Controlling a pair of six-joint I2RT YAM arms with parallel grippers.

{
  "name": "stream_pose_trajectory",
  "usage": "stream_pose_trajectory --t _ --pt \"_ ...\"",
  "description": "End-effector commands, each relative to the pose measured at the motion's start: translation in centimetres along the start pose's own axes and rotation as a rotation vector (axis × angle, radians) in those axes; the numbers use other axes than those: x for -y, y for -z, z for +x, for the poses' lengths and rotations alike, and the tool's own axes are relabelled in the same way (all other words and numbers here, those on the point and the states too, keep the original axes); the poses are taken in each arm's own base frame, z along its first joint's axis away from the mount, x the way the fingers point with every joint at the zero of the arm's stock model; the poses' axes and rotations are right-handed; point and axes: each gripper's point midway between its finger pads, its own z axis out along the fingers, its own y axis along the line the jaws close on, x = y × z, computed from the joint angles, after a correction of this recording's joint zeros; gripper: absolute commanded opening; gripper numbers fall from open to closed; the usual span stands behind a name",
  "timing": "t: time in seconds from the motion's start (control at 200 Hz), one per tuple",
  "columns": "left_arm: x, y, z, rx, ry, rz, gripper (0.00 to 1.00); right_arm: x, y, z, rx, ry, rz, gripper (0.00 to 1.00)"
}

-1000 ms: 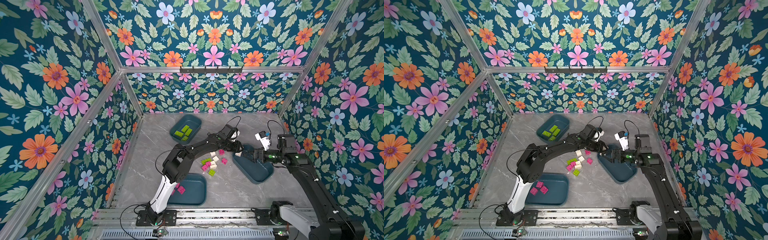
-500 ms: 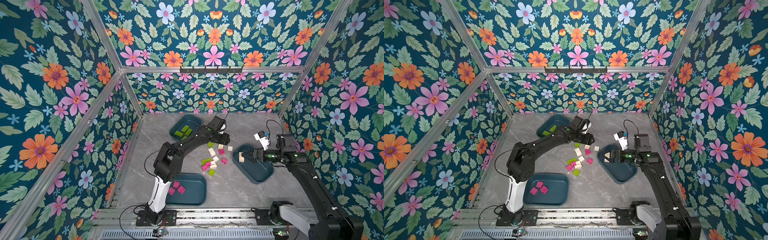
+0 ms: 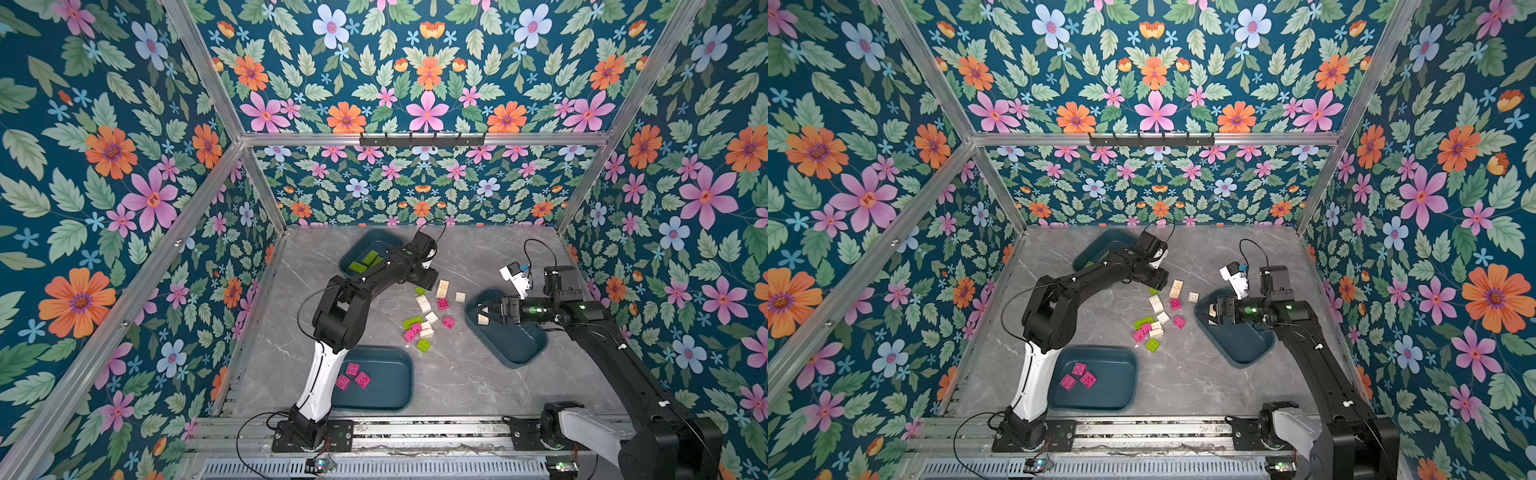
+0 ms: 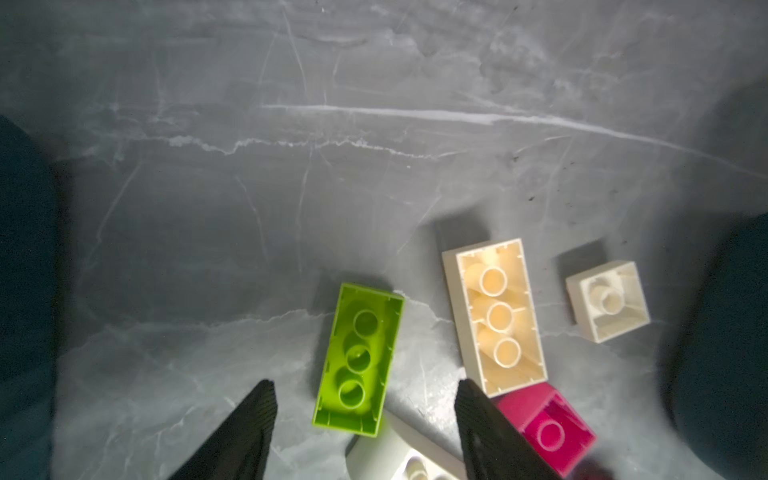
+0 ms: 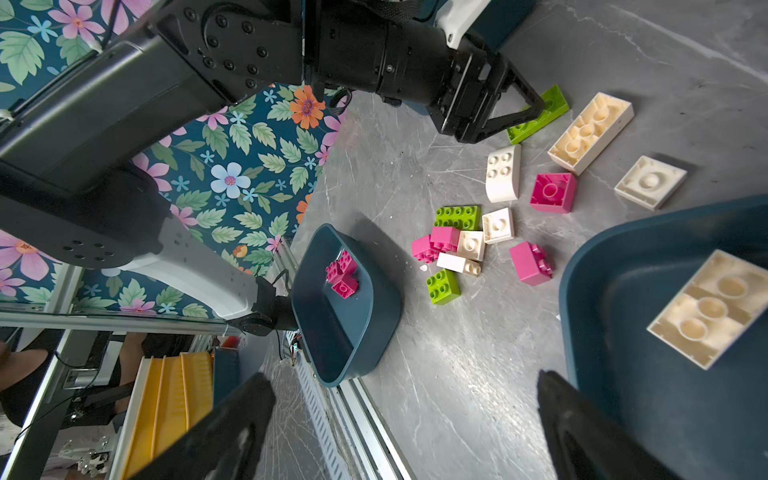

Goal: Sort the legos into containers by color
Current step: 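Move the left gripper back to the pile and grasp a lime green brick, then carry the green brick to the farther teal bin and release it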

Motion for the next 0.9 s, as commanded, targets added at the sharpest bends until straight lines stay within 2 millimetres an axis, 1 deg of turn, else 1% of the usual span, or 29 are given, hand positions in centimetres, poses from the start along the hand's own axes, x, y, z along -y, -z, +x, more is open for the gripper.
stream_pose_trajectory --t 0.0,0.17,0.305,0.445,0.565,0.645,0.705,0.805,0.895 --pt "-0.7 -0.6 0.3 -0.012 -0.045 -0.030 0.71 0.0 -0.1 -0.3 0.008 0.011 -0.007 0.99" --pt "-0.7 -1.8 0.9 -0.029 -0.054 -0.024 0.69 0.1 -0.2 -0.1 0.007 0.008 -0.002 0.99" --pt "-0.8 -2.5 1.1 -0.028 -0.064 -0.029 0.65 0.2 -0.2 0.1 0.003 0.004 0.000 0.99" --pt "-0.8 -3.1 1.3 -0.035 -0.066 -0.025 0.57 0.2 -0.2 0.0 0.006 0.008 0.003 0.99" --pt "-0.8 -3.5 1.7 -0.045 -0.066 -0.026 0.47 0.3 -0.1 0.0 0.007 0.010 0.009 0.99" --pt "-0.9 -3.3 1.6 -0.043 -0.068 -0.027 0.37 0.3 -0.1 0.0 0.007 0.010 0.010 0.99" --pt "-0.9 -3.1 1.5 -0.043 -0.067 -0.029 0.32 0.3 -0.1 0.0 0.008 0.011 0.011 0.99" --pt "-1.0 -2.4 1.3 -0.038 -0.062 -0.033 0.30 0.2 -0.1 -0.2 0.010 0.014 0.012 0.99" --pt "-1.2 -0.9 0.7 -0.030 -0.047 -0.046 0.31 0.2 -0.1 -0.3 0.012 0.016 0.012 0.99"
